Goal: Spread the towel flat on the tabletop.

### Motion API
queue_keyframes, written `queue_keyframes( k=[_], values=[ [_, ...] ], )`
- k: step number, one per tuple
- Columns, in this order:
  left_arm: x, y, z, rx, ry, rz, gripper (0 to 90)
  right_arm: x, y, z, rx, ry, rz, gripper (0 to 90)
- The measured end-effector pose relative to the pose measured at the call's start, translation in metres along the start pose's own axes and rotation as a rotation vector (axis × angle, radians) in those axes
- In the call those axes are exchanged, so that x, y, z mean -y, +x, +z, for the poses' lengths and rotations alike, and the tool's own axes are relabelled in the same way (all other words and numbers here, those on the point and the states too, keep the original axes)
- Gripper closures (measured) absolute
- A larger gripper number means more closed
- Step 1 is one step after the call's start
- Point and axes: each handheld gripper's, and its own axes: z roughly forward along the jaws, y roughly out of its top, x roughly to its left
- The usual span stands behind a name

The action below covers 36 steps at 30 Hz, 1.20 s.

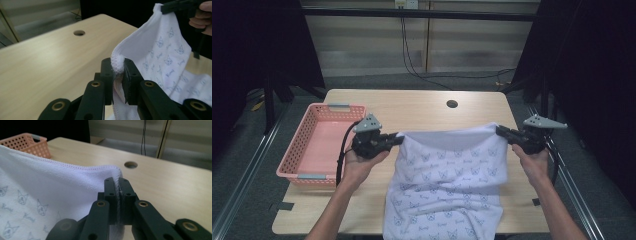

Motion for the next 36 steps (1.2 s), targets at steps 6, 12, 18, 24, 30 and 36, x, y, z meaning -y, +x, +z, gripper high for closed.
queue_keyframes(
  k=[6, 12, 18, 24, 30, 36],
  values=[
    [-0.038, 0.028, -0.009, -0.070, -0.043, -0.004, 80.5, -0.047, -0.005, 0.004, 0.002, -0.072, -0.001, 86.4],
    [-0.058, 0.050, -0.013, -0.095, -0.080, -0.039, 80.5, -0.091, -0.008, 0.018, -0.005, -0.116, -0.011, 86.4],
    [-0.063, 0.080, 0.001, -0.146, -0.072, -0.086, 79.2, -0.120, -0.014, 0.050, 0.035, -0.088, -0.024, 86.2],
    [-0.039, 0.094, 0.021, -0.190, -0.025, -0.205, 48.3, -0.095, -0.028, 0.084, 0.062, 0.032, -0.022, 65.7],
    [-0.019, 0.081, 0.025, -0.129, 0.012, -0.191, 49.2, -0.056, -0.028, 0.069, 0.053, 0.068, -0.021, 56.9],
    [-0.002, 0.038, 0.030, -0.047, 0.072, -0.103, 55.7, -0.021, -0.007, 0.040, -0.022, 0.071, -0.024, 50.9]
  ],
)
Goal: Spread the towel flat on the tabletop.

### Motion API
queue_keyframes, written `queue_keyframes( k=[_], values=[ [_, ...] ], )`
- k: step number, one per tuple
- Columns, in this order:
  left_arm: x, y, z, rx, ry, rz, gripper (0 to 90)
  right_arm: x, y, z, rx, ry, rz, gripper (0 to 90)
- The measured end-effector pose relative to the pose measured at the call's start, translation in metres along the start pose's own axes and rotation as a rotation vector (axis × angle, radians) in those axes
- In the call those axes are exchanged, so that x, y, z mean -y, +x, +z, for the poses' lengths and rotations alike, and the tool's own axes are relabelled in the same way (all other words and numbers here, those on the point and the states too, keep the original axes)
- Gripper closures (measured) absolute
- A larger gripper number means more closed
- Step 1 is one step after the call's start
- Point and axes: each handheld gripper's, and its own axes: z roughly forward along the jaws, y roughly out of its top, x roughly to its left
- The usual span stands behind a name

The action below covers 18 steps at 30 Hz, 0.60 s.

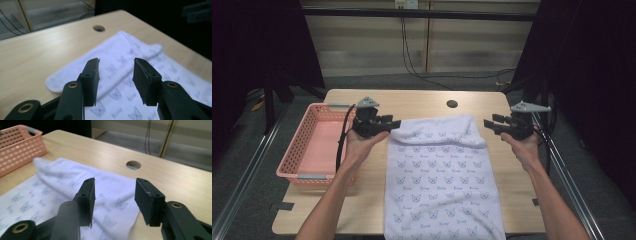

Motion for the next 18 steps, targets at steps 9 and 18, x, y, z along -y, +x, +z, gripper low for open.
queue_keyframes(
  k=[9, 18],
  values=[
    [0.073, -0.049, -0.002, 0.145, 0.105, 0.018, 53.8, 0.060, 0.042, -0.032, -0.092, 0.058, -0.029, 46.1],
    [0.120, -0.050, 0.010, 0.147, 0.242, 0.012, 59.0, 0.118, 0.070, -0.029, -0.132, 0.235, -0.044, 46.4]
  ],
)
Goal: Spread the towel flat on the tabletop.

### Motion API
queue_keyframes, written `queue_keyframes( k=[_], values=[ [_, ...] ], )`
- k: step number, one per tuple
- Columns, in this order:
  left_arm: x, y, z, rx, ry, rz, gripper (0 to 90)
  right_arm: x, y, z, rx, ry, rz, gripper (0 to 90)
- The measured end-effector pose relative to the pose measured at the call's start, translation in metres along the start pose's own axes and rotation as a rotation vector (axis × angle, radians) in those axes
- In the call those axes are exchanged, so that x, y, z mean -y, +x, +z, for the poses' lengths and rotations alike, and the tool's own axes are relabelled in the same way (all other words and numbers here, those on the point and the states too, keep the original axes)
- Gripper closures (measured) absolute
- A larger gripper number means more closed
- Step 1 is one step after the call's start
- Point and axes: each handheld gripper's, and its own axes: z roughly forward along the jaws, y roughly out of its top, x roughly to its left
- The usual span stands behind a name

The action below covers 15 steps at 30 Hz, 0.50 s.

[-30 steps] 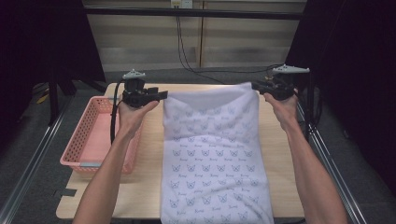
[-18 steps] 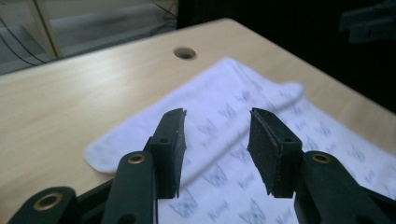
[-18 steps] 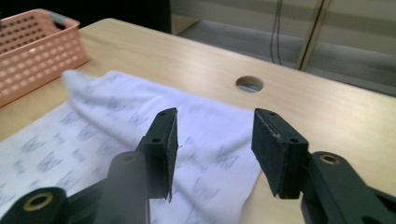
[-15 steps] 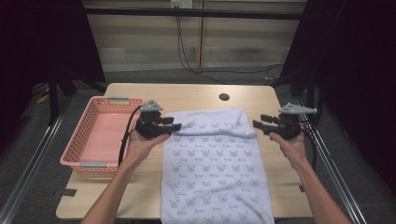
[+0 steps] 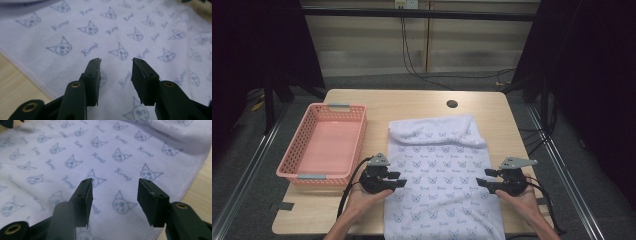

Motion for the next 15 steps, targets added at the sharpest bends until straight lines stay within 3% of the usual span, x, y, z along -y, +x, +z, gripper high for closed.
queue_keyframes(
  k=[3, 6, 7, 10, 12, 14, 15],
  values=[
    [0.001, 0.003, 0.008, -0.036, 0.018, 0.029, 58.4, -0.003, -0.006, 0.017, 0.015, 0.022, -0.018, 47.3],
    [0.002, 0.004, 0.009, -0.045, 0.013, 0.032, 55.1, -0.005, -0.013, 0.035, 0.098, 0.082, -0.066, 48.6],
    [0.003, 0.004, 0.010, -0.053, 0.012, 0.030, 54.1, -0.004, -0.016, 0.036, 0.086, 0.074, -0.068, 50.5],
    [0.005, 0.001, 0.013, -0.069, 0.037, 0.044, 52.5, -0.002, -0.015, 0.029, 0.103, 0.092, -0.035, 62.1],
    [0.005, -0.001, 0.015, -0.047, 0.029, 0.050, 54.0, 0.004, -0.013, 0.021, 0.101, 0.099, -0.038, 68.9],
    [0.005, -0.005, 0.016, -0.045, 0.035, 0.067, 60.1, 0.011, -0.009, 0.012, 0.091, 0.108, -0.038, 74.1],
    [0.006, -0.008, 0.017, -0.052, 0.040, 0.108, 68.6, 0.014, -0.007, 0.008, 0.086, 0.111, -0.030, 75.6]
  ],
)
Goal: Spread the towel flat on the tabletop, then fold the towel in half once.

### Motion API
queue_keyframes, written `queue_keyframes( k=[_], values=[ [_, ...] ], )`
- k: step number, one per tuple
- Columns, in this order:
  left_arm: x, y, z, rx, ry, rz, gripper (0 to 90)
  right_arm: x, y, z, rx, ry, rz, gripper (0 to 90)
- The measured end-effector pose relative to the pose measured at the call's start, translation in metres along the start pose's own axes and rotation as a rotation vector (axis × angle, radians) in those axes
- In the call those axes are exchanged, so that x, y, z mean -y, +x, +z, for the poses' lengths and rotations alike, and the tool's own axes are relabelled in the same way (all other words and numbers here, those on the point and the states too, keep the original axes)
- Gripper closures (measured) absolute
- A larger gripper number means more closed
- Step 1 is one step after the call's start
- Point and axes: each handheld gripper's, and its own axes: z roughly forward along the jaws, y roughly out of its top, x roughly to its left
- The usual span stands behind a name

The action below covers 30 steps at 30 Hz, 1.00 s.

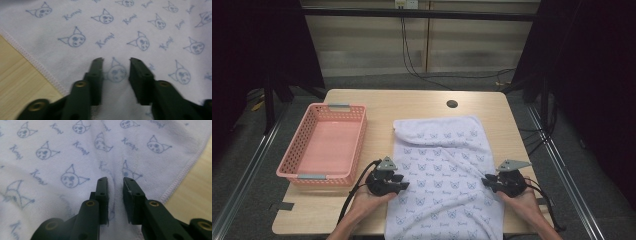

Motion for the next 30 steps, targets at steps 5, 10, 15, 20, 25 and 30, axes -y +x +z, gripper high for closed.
queue_keyframes(
  k=[5, 10, 15, 20, 25, 30],
  values=[
    [0.005, -0.010, -0.008, 0.034, 0.043, 0.025, 87.3, 0.012, 0.011, -0.014, -0.037, 0.019, 0.003, 77.3],
    [0.020, -0.020, -0.020, 0.090, 0.055, -0.005, 88.2, 0.020, 0.023, -0.022, -0.084, 0.027, -0.014, 77.3],
    [0.034, -0.041, -0.033, 0.122, 0.071, 0.027, 88.2, 0.028, 0.036, -0.032, -0.173, 0.056, -0.051, 78.8],
    [0.034, -0.037, -0.034, 0.182, 0.070, -0.022, 83.1, 0.018, 0.034, -0.034, -0.153, -0.006, -0.054, 66.4],
    [0.018, -0.020, -0.034, 0.162, 0.001, -0.057, 73.1, 0.002, 0.013, -0.021, -0.078, -0.045, -0.018, 56.0],
    [0.000, 0.004, -0.019, 0.088, -0.018, -0.057, 71.7, -0.015, -0.005, -0.003, -0.028, -0.058, -0.006, 53.8]
  ],
)
